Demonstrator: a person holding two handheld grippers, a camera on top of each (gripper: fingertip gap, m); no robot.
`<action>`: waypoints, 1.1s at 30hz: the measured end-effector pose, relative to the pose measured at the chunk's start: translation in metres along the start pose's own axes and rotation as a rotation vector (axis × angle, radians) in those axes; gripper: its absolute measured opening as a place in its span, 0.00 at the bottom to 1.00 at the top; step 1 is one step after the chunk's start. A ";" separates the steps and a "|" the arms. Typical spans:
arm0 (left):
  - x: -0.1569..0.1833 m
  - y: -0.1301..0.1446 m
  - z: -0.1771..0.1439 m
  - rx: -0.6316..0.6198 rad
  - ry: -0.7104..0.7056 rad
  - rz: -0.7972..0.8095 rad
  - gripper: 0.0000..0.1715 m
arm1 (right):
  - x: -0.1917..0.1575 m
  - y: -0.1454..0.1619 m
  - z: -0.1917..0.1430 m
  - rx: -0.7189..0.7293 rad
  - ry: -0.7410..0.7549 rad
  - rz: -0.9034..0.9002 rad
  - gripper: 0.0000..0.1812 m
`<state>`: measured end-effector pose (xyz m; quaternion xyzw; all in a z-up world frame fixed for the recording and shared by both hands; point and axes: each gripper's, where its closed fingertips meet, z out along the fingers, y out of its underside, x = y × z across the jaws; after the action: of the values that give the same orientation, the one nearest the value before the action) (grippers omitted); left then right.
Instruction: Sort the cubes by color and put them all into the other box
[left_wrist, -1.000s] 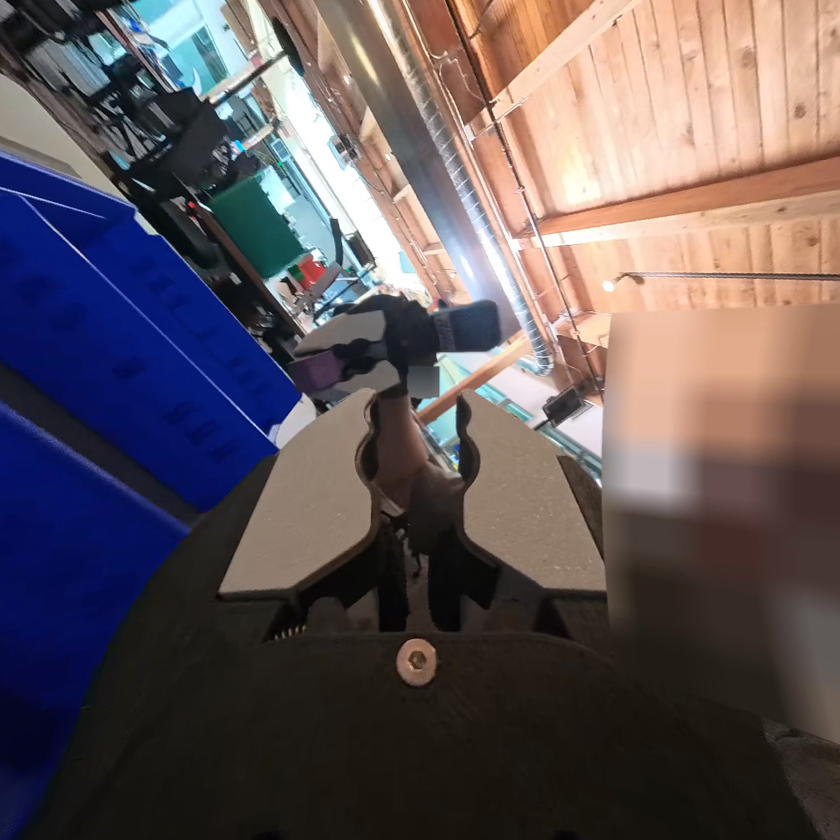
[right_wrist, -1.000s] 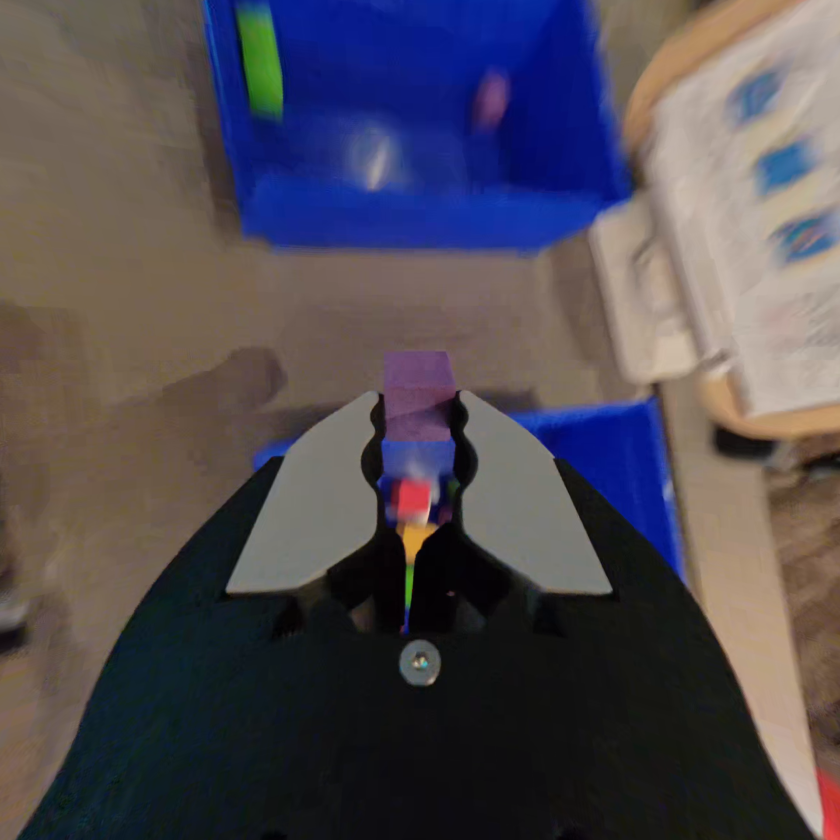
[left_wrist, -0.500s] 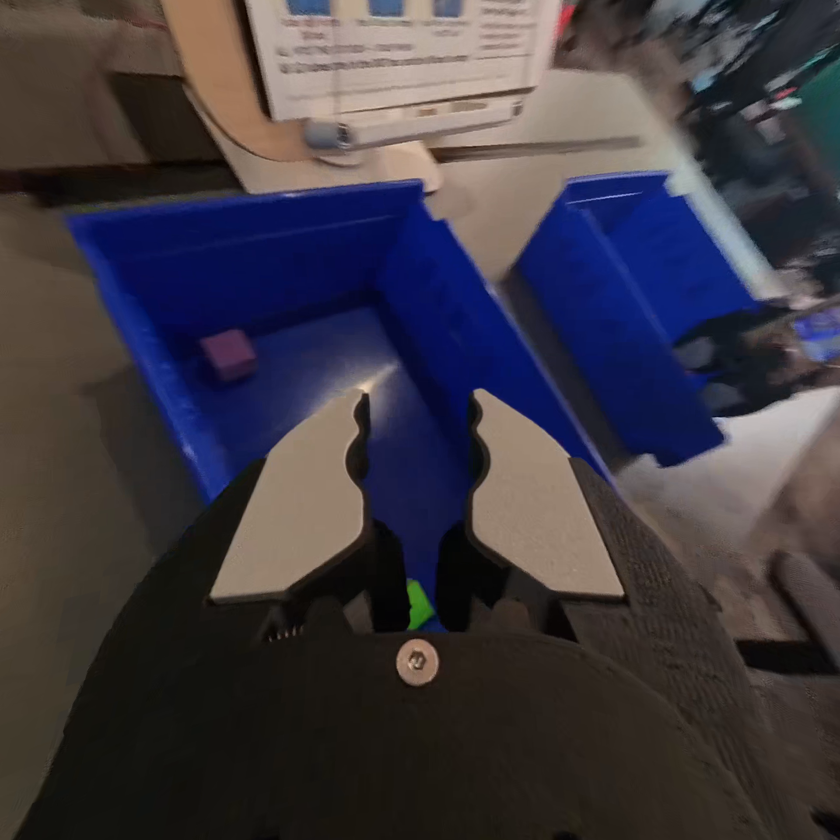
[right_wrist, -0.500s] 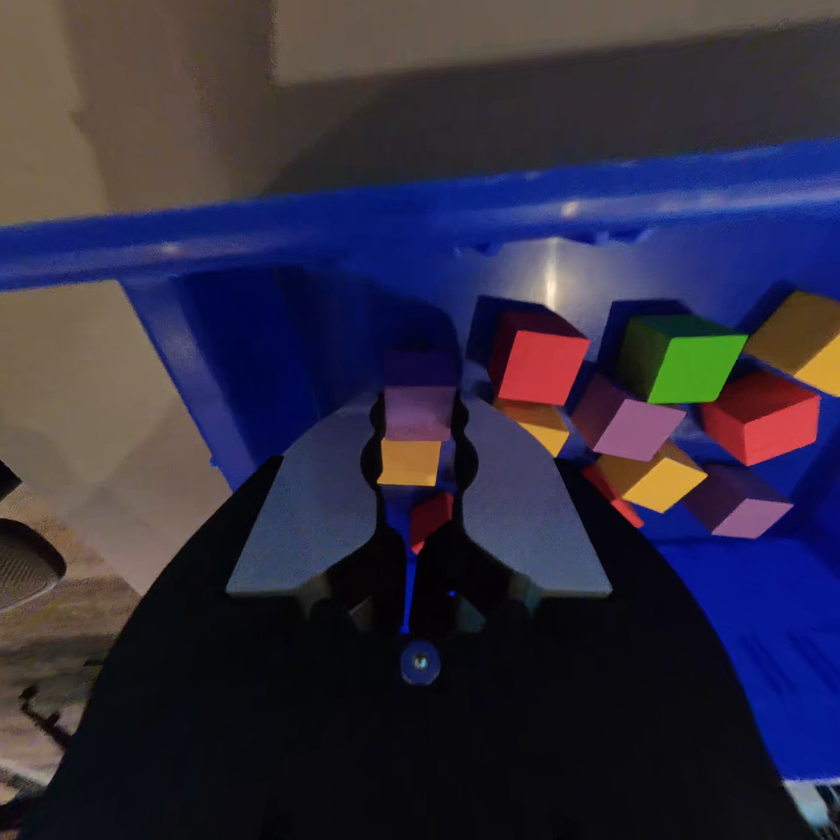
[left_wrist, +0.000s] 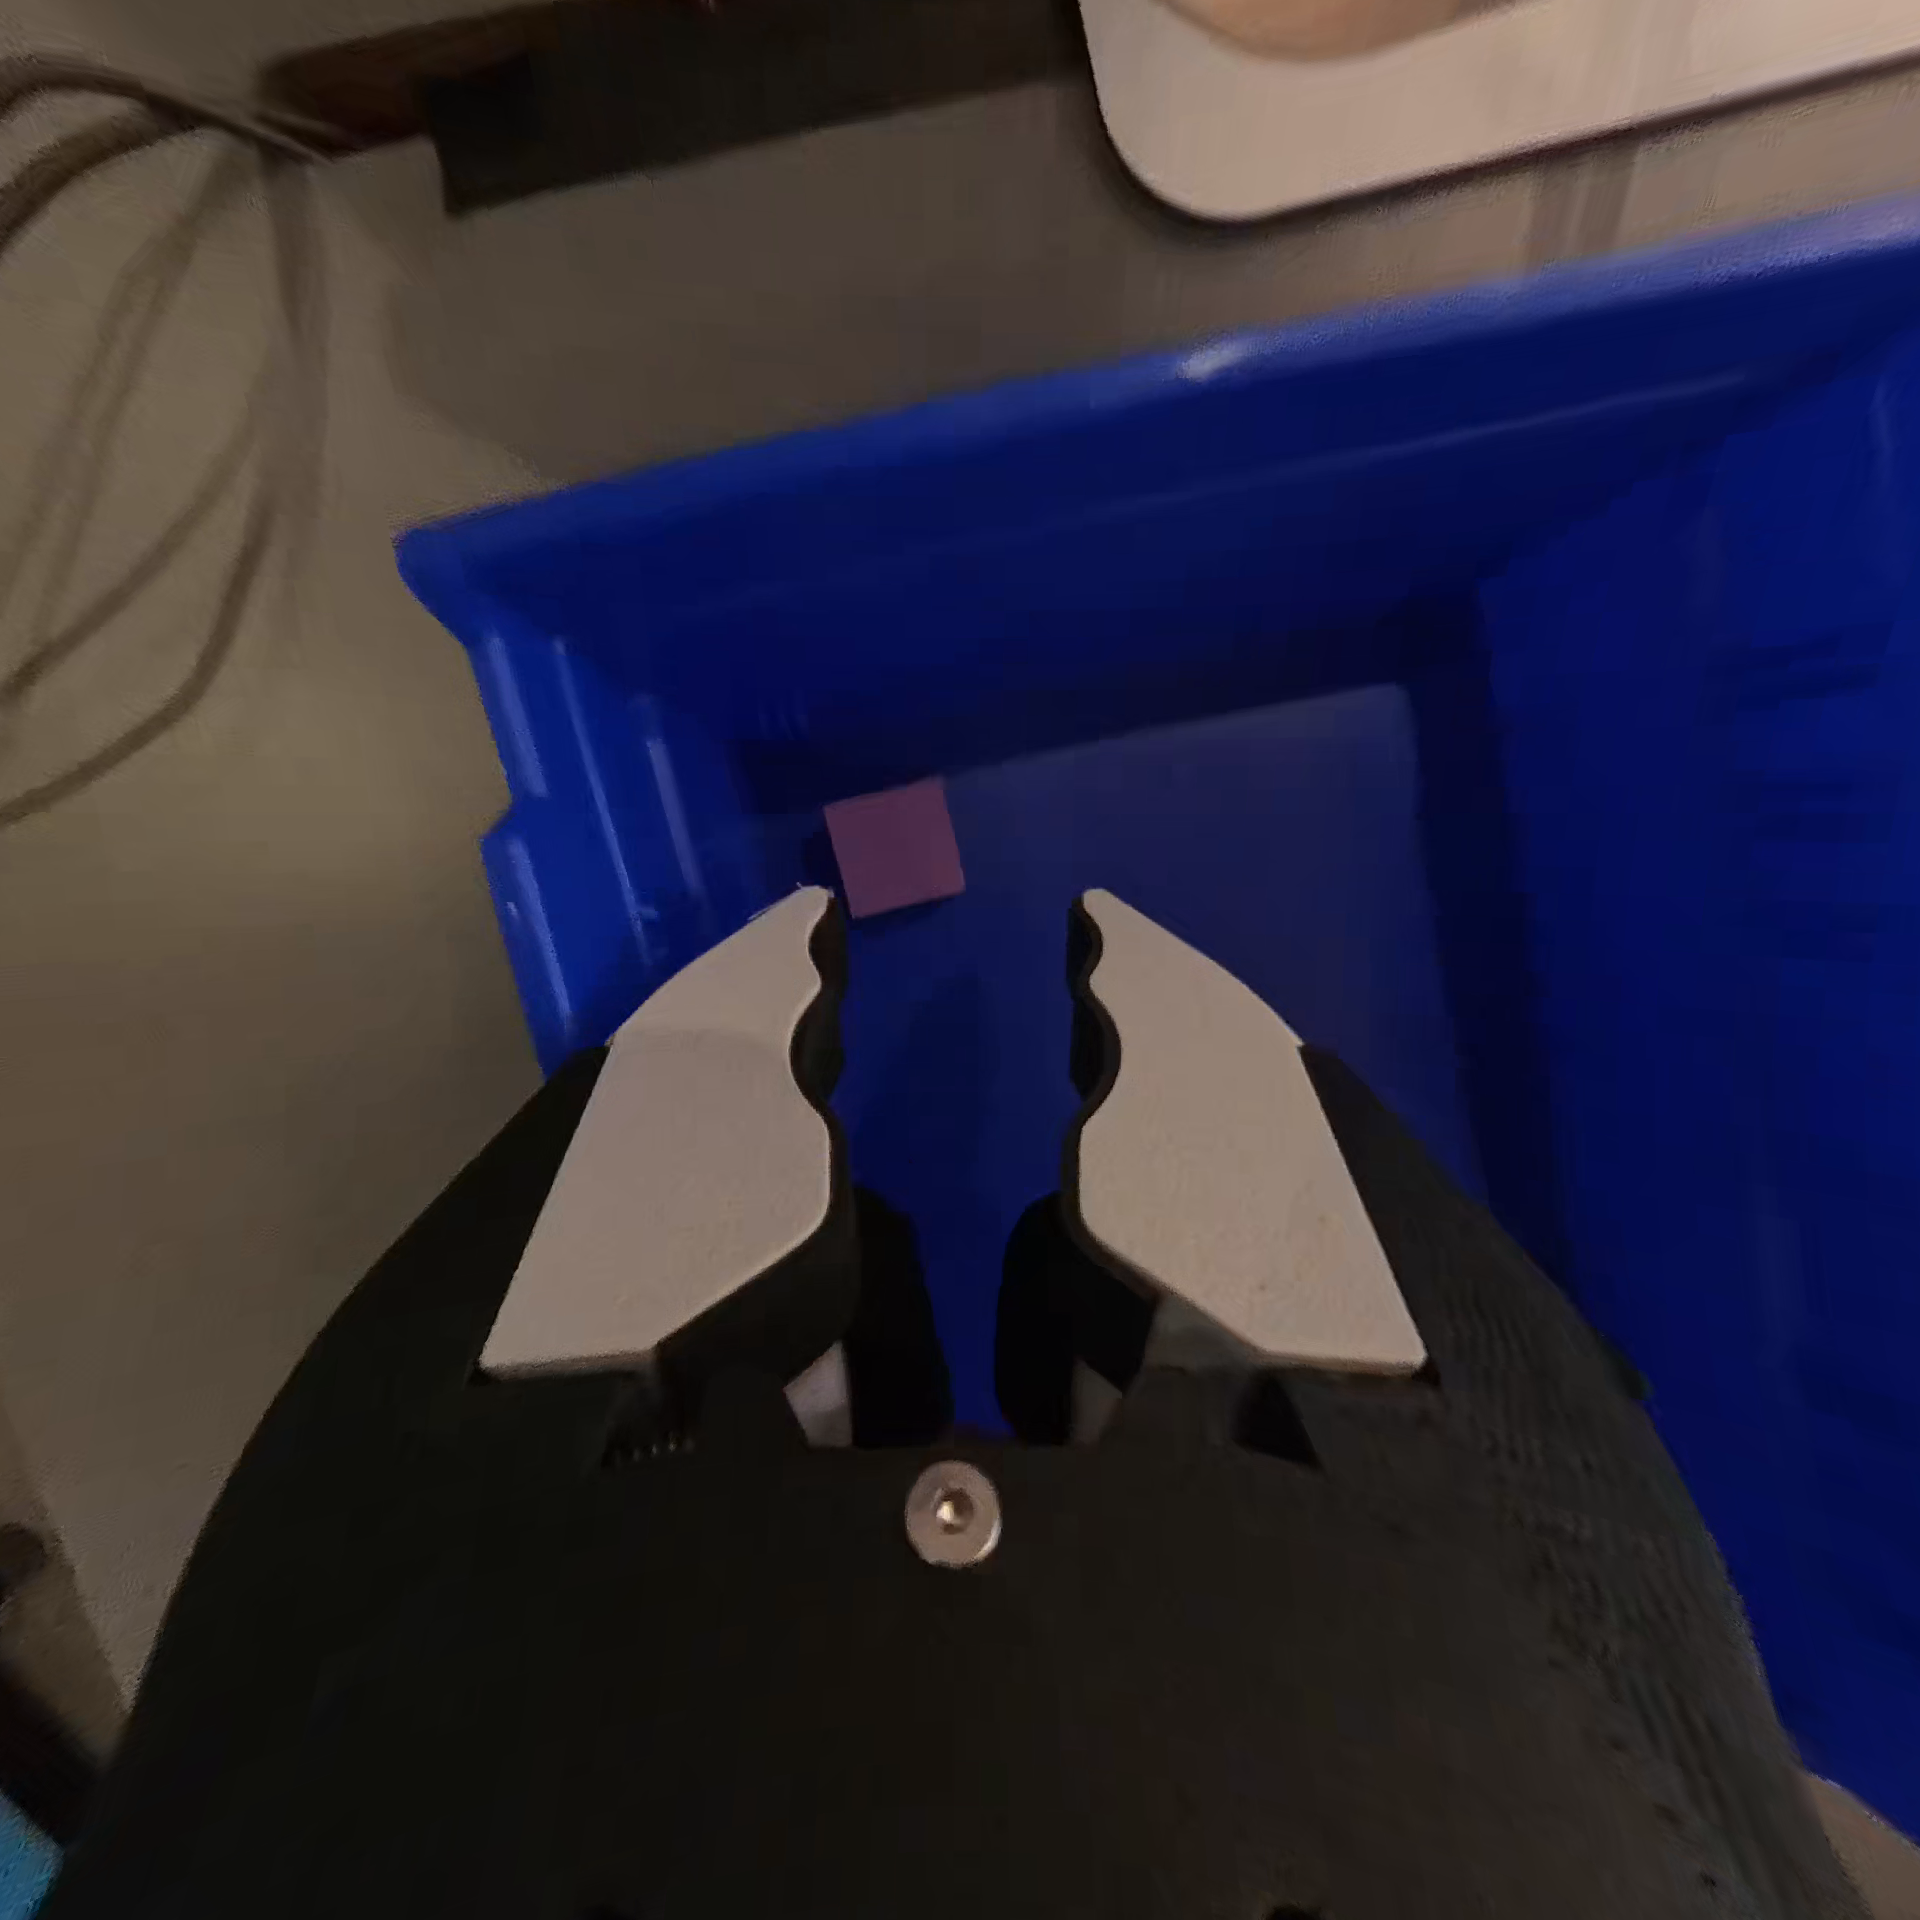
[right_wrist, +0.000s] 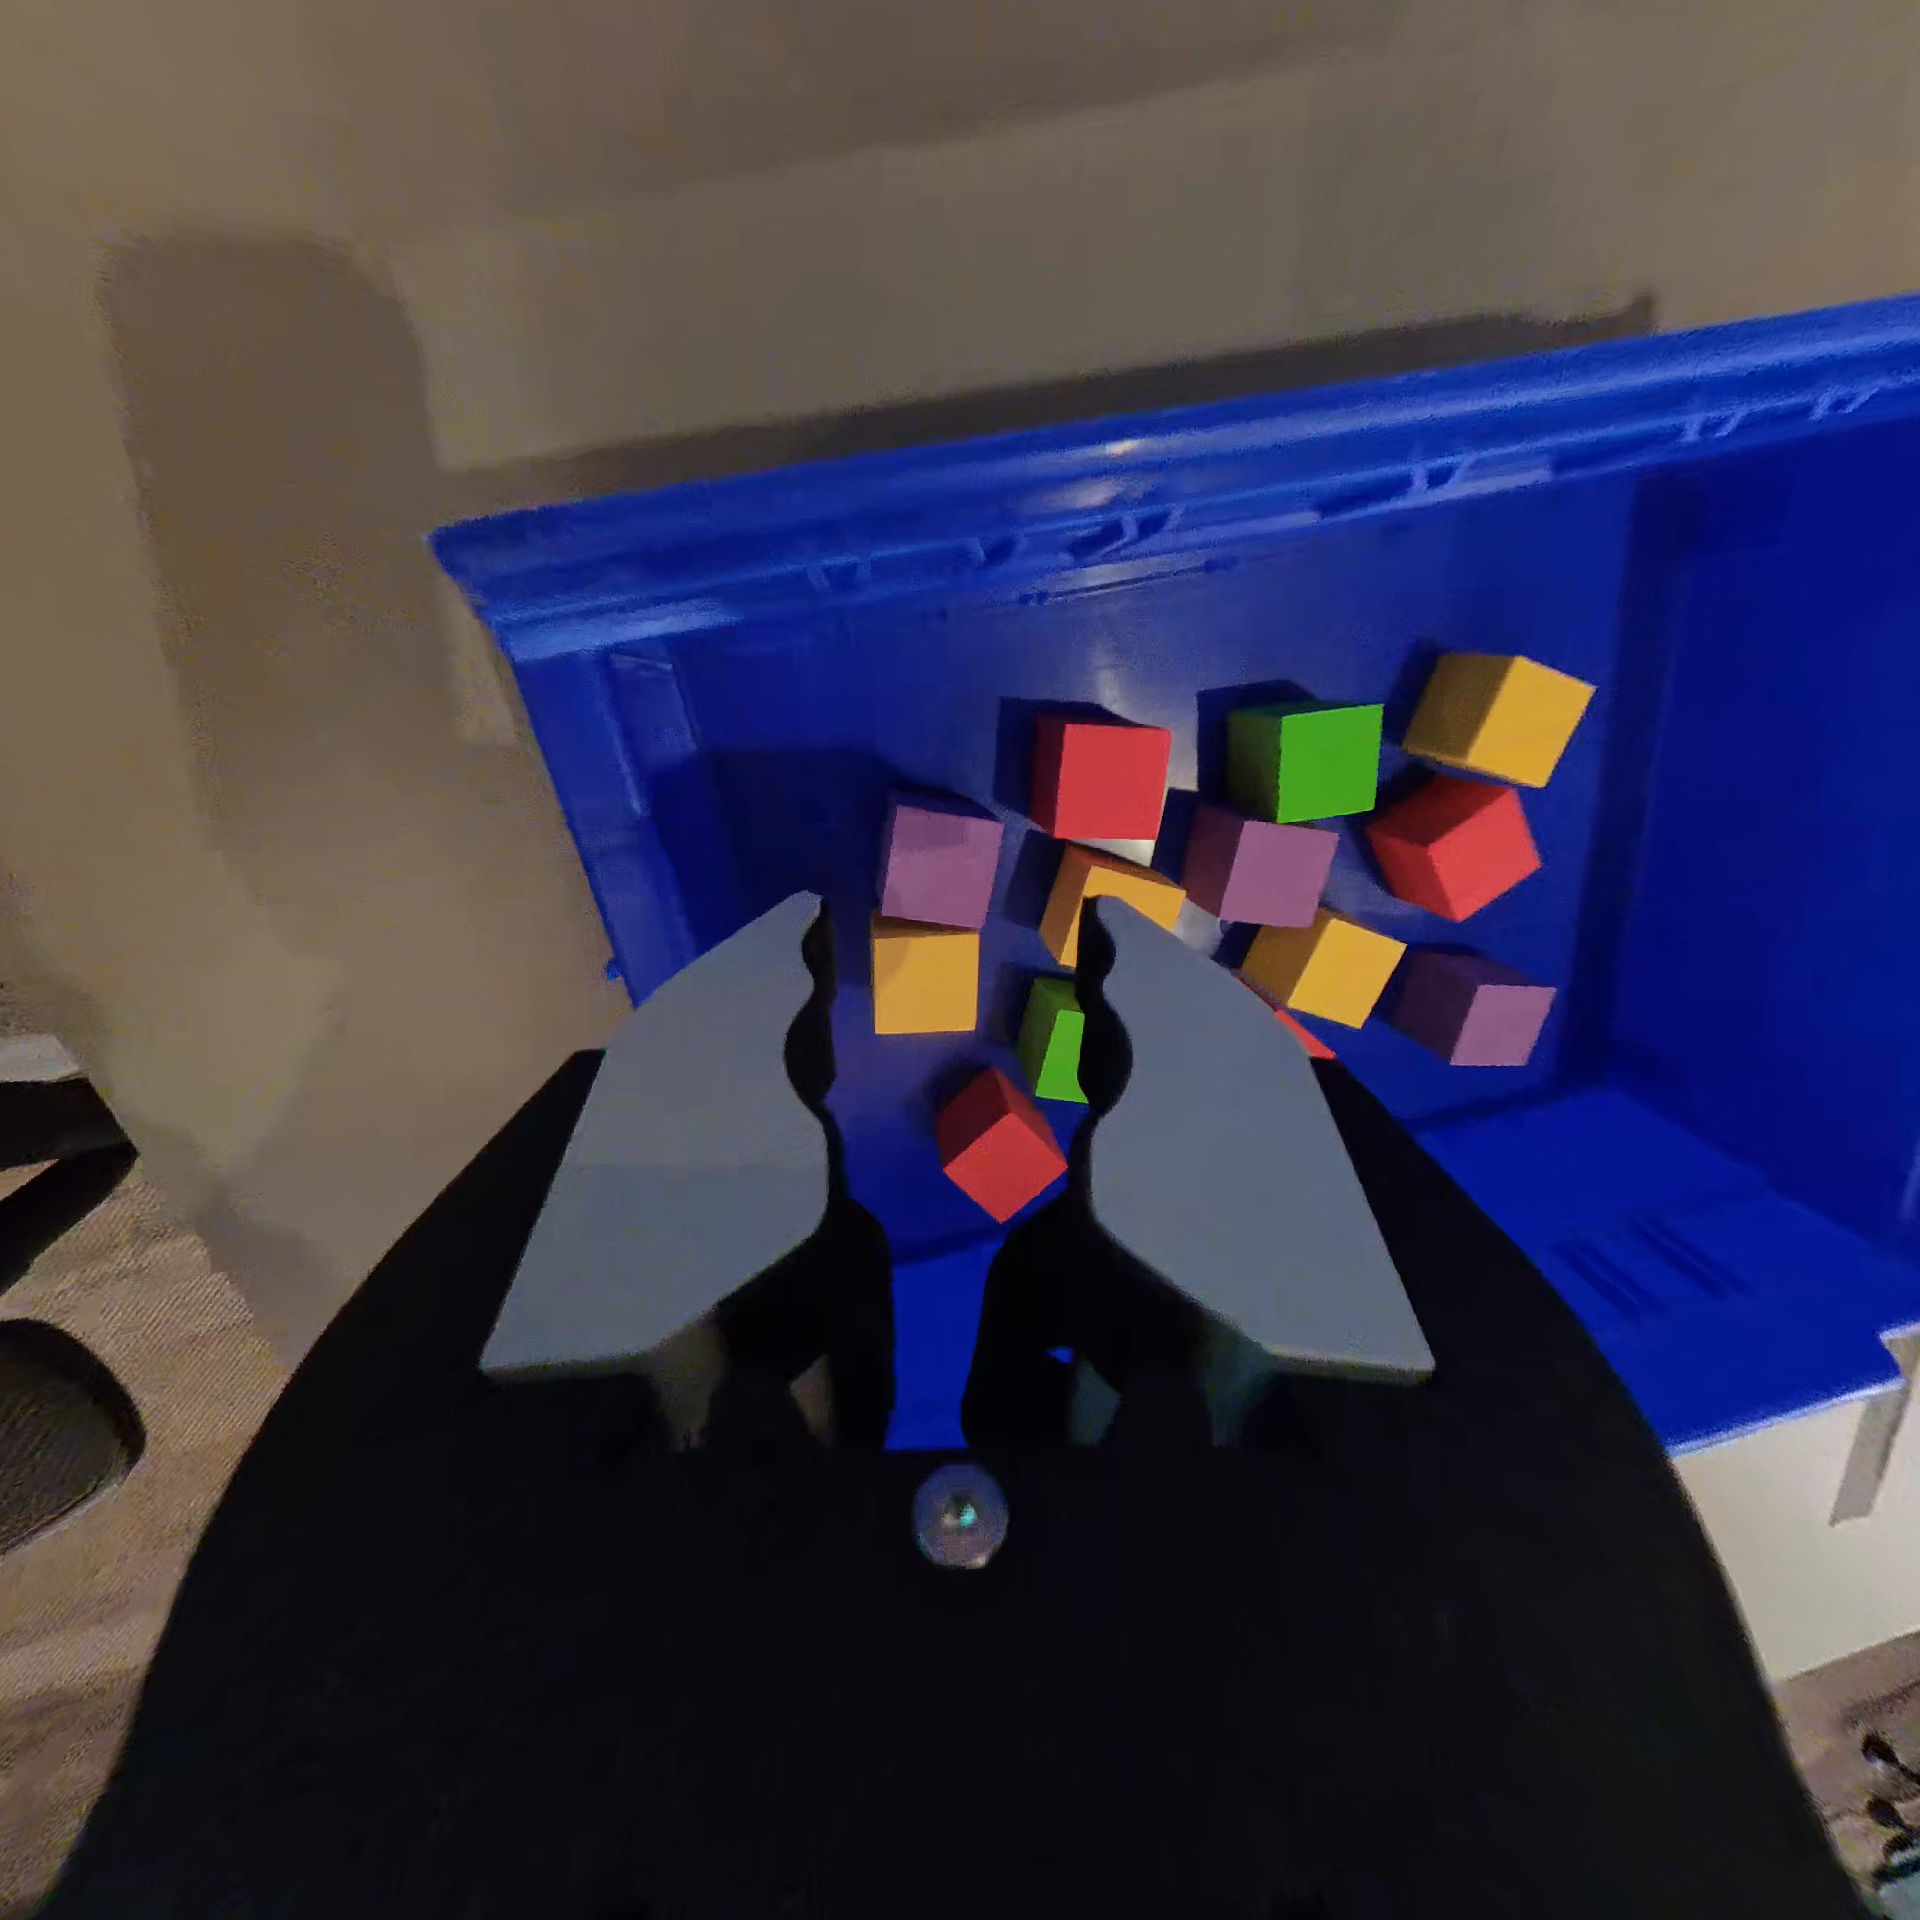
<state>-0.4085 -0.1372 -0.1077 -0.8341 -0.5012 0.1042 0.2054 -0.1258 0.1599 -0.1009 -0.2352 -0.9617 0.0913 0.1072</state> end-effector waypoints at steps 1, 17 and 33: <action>0.000 -0.002 0.001 -0.004 -0.015 -0.005 0.24 | 0.000 -0.001 -0.002 0.015 0.014 -0.008 0.25; -0.018 0.007 0.032 -0.071 -0.197 -0.054 0.18 | -0.012 -0.008 -0.011 0.175 0.076 -0.101 0.23; -0.033 0.018 0.043 -0.109 -0.252 -0.057 0.32 | -0.019 -0.016 -0.018 0.219 0.091 -0.120 0.22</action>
<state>-0.4264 -0.1632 -0.1556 -0.8096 -0.5516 0.1750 0.0982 -0.1120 0.1393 -0.0830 -0.1678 -0.9525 0.1784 0.1809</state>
